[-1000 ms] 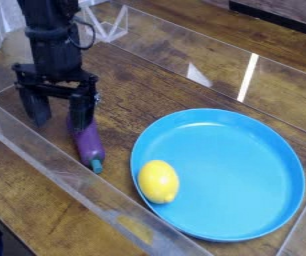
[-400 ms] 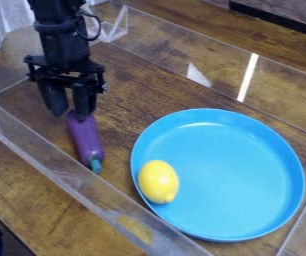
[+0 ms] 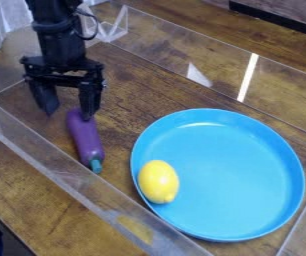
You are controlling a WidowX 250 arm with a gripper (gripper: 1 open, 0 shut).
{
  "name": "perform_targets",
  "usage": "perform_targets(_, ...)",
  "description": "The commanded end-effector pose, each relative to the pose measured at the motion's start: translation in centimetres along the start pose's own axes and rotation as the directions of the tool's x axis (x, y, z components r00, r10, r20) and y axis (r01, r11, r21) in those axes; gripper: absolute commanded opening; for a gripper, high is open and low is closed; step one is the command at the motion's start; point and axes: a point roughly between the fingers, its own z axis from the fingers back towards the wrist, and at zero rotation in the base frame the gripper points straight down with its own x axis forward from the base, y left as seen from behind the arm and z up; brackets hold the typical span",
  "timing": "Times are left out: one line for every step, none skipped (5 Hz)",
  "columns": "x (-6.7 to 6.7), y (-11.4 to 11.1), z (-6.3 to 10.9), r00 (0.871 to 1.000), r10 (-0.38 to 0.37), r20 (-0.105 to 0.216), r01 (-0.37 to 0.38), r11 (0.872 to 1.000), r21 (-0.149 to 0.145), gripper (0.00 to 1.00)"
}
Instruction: Put the purple eggplant on the blue tray
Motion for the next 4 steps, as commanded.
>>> perform_targets(0.6,-1.1,-0.3,0.997,0.055,0.059,-0.055,0.998,-0.009,1.0)
perform_targets(0.4,-2.4,-1.9,0.993,0.097,0.07,-0.096,0.995,-0.014,1.0)
perform_targets(1.4,-2.2,-2.3,0.991,0.109,0.077,-0.108,0.994,-0.012,1.0)
perform_targets(2.3,-1.8,-2.4,0.99,0.115,0.076,-0.115,0.993,-0.009,0.0)
